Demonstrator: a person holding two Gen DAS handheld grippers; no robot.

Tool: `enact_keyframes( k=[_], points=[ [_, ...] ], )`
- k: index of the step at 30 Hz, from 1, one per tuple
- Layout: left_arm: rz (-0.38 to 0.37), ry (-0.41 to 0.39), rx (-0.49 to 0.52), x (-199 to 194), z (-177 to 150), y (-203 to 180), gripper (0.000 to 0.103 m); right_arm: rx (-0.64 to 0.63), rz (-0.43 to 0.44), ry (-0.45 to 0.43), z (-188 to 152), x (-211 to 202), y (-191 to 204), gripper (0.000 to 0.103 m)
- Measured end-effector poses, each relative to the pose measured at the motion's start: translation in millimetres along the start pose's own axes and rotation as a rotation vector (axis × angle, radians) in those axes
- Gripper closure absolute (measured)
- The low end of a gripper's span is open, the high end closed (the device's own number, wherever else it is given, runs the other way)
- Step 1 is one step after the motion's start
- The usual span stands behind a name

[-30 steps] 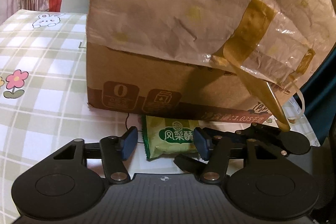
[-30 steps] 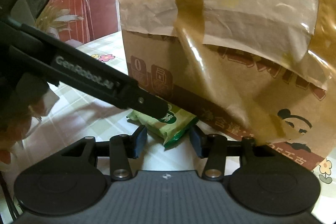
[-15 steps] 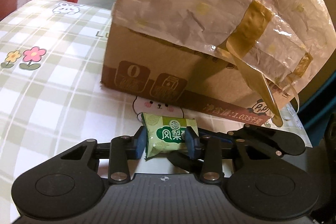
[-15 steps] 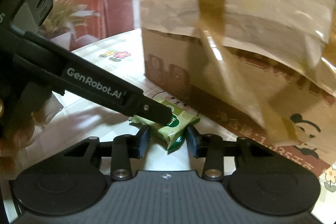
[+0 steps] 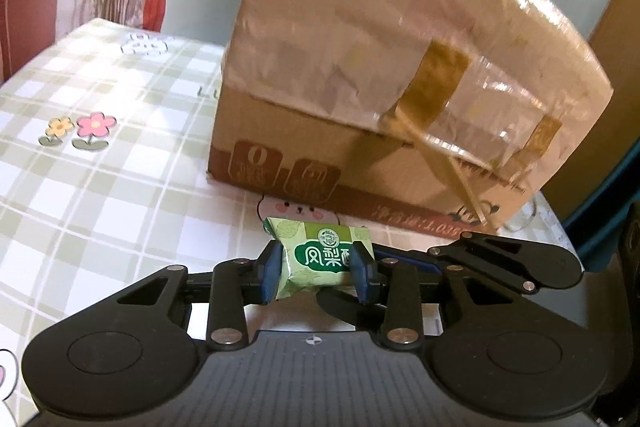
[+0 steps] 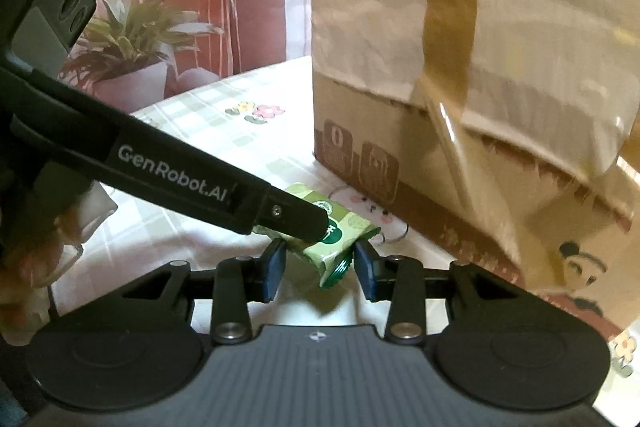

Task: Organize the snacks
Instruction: 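Lift the green-white pack into the paper bag and open the left tool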

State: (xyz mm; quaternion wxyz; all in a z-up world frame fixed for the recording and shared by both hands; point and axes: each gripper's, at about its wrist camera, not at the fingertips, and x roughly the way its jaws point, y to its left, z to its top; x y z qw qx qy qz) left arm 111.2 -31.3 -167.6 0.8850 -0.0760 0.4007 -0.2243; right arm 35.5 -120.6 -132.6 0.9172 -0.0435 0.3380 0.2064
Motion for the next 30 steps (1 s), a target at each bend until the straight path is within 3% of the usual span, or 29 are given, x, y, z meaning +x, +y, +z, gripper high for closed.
enact_keyframes(
  k=[19, 30],
  points=[
    [-0.044, -0.179, 0.047, -69.5, 58.4, -39.8, 0.064, -0.081, -0.062, -0.163, 64.1, -63.5, 7.6, 0.063],
    [-0.120, -0.236, 0.058, -69.6, 109.2, -61.0, 0.064, -0.098, -0.120, -0.230, 112.1, -89.8, -18.7, 0.063]
  ],
)
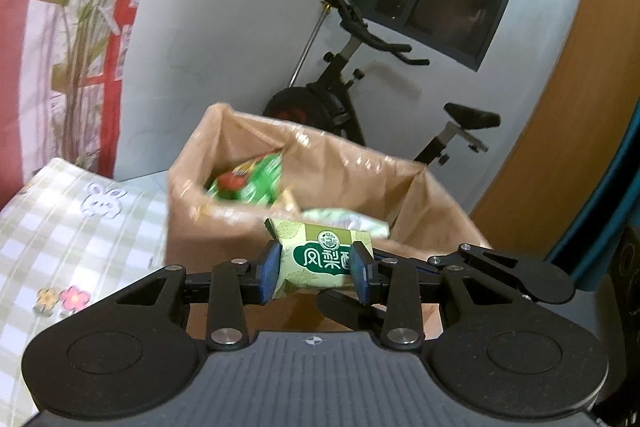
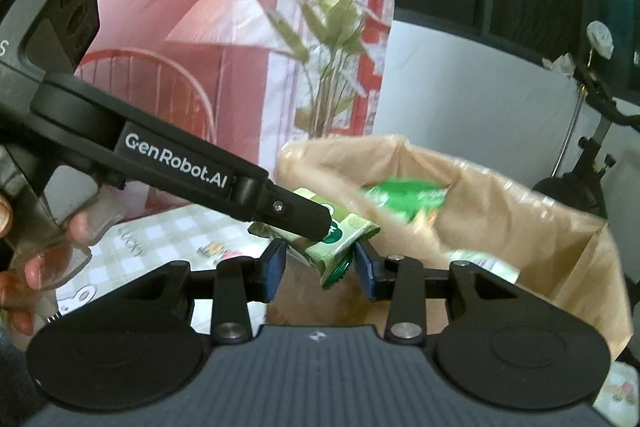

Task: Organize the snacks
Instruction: 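Lift the green-white pack into the paper bag and open the left tool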

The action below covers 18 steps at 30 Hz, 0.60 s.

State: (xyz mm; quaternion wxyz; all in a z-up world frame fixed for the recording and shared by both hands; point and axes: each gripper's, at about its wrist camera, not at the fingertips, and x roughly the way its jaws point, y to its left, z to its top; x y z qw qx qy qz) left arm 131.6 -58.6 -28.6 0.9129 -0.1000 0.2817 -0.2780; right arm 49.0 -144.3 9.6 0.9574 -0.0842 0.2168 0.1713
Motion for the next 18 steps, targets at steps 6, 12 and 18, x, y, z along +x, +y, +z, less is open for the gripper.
enact_keyframes(
  k=[6, 12, 18],
  points=[
    [-0.020, -0.032, 0.033, 10.6, 18.1, -15.9, 0.064, -0.004, -0.039, -0.012, 21.6, 1.1, -24.4, 0.063],
    [-0.038, -0.018, 0.047, 32.3, 34.5, -20.2, 0.063, 0.003, -0.075, -0.029, 30.8, 2.9, -45.0, 0.063],
    [-0.021, 0.041, 0.069, 59.6, 34.5, -22.6, 0.063, 0.068, -0.062, 0.025, 25.6, 18.1, -71.8, 0.063]
  ],
)
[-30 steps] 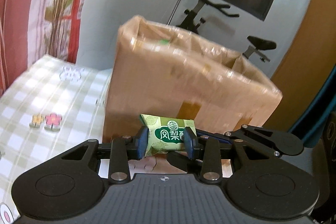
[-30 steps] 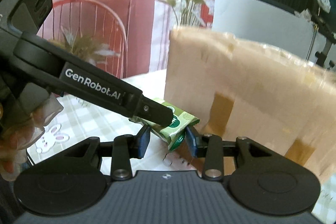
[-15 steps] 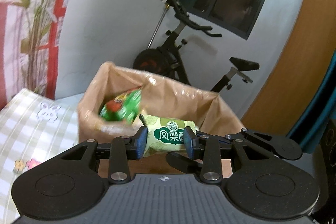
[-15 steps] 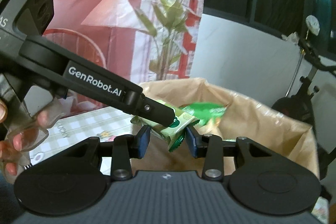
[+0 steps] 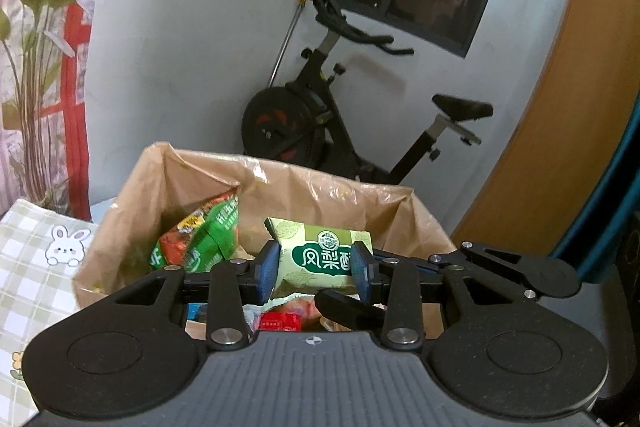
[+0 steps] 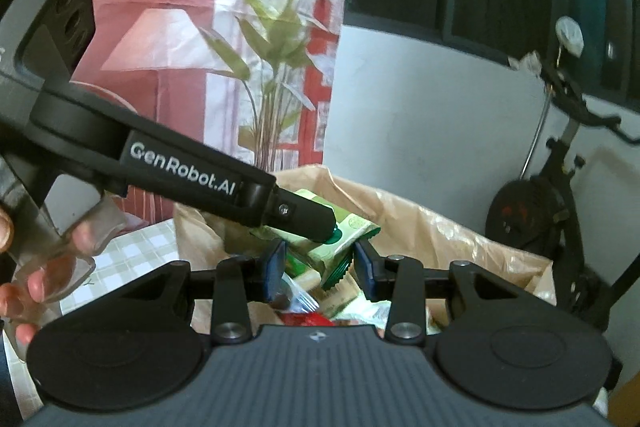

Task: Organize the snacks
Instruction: 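Lift the green-white pack into the paper bag and open the left tool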

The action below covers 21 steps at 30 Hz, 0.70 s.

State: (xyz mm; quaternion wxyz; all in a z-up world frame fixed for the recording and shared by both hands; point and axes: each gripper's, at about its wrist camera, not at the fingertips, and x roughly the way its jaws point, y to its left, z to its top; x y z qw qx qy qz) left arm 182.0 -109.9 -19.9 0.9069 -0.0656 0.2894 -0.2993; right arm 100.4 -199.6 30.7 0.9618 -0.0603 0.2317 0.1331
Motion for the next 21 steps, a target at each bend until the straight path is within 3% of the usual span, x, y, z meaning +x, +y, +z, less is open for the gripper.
enact_keyframes(
  k=[11, 19, 21],
  points=[
    [0.027, 0.086, -0.016, 32.0, -4.7, 7.9, 0.061, 0.120, 0.007, 0.119, -14.8, 23.3, -26.1, 0.062],
    [0.087, 0.117, -0.004, 34.6, -3.9, 8.7, 0.053, 0.196, -0.003, 0.156, -15.1, 22.1, -34.9, 0.059],
    [0.105, 0.113, 0.003, 31.9, -3.6, 9.1, 0.045, 0.187, -0.028, 0.166, -13.0, 20.5, -33.7, 0.058]
  ],
)
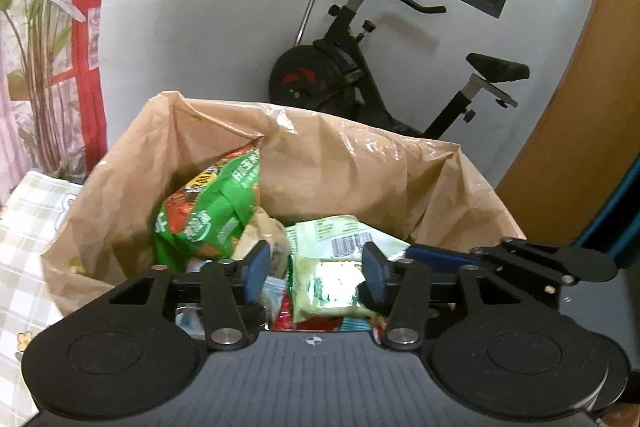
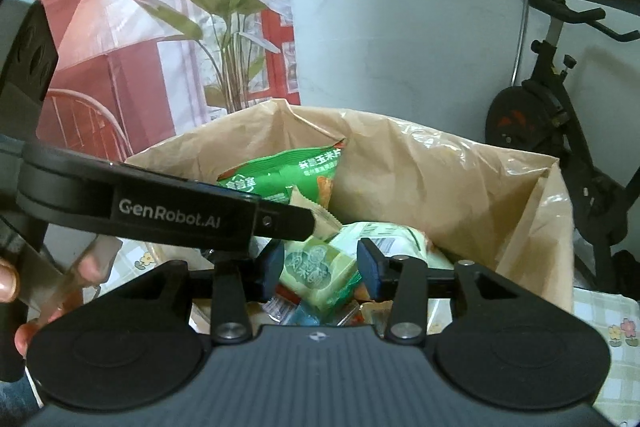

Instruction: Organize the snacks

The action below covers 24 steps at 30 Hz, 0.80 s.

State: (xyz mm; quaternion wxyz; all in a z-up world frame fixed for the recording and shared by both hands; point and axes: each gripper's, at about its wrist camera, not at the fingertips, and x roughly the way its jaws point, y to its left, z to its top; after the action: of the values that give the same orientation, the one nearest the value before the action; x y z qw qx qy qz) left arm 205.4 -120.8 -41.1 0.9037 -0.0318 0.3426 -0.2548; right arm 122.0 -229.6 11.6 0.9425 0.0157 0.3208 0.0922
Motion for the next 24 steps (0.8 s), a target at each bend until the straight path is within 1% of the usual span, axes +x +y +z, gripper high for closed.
enact_keyframes(
  k=[1, 2, 3, 5, 7, 8, 9, 10, 12, 14, 17, 20, 24],
  points=[
    [0.010, -0.003, 0.005, -1.0, 0.3, -1.0, 0.043, -0.007, -0.015, 0.003, 0.0, -0.9, 1.1, 0.058],
    [0.020, -0.006, 0.012, -3.0, 0.4, -1.1, 0.039, -0.014, -0.030, 0.004, 0.4, -2.4, 2.0, 0.056],
    [0.034, -0.010, 0.020, -5.7, 0.3, -0.7, 0.033, -0.017, -0.048, 0.003, 0.8, -4.9, 1.9, 0.053],
    [0.066, -0.024, 0.028, -11.0, -0.5, -1.0, 0.025, -0.012, -0.075, 0.001, 2.0, -9.1, 0.8, 0.045],
    [0.095, -0.042, 0.035, -18.3, -1.1, 1.5, 0.020, -0.002, -0.099, -0.008, 2.5, -14.5, -1.2, 0.031],
    [0.112, -0.051, 0.035, -22.6, -1.5, 3.8, 0.017, 0.002, -0.112, -0.013, 3.1, -17.8, -2.2, 0.027],
    [0.127, -0.060, 0.032, -26.6, -2.3, 6.1, 0.017, 0.007, -0.126, -0.020, 3.7, -21.6, -2.8, 0.019],
    [0.139, -0.067, 0.030, -30.7, -2.4, 8.5, 0.017, 0.010, -0.131, -0.025, 4.3, -24.6, -3.5, 0.014],
    [0.162, -0.078, 0.031, -38.3, -3.1, 12.4, 0.017, 0.014, -0.135, -0.027, 6.4, -29.1, -4.3, 0.011],
    [0.154, -0.087, 0.034, -47.3, -3.7, 15.8, 0.017, 0.019, -0.143, -0.029, 8.2, -33.5, -2.7, 0.008],
    [0.204, -0.117, 0.055, -61.7, -3.8, 13.9, 0.017, 0.025, -0.157, -0.043, 9.8, -42.4, 1.1, 0.005],
    [0.233, -0.150, 0.064, -79.2, -4.4, 12.4, 0.010, 0.032, -0.166, -0.067, 11.2, -53.3, 7.2, 0.002],
    [0.264, -0.200, 0.072, -104.4, -6.7, 11.5, 0.008, 0.050, -0.194, -0.099, 12.4, -69.5, 16.9, 0.000]
  ],
)
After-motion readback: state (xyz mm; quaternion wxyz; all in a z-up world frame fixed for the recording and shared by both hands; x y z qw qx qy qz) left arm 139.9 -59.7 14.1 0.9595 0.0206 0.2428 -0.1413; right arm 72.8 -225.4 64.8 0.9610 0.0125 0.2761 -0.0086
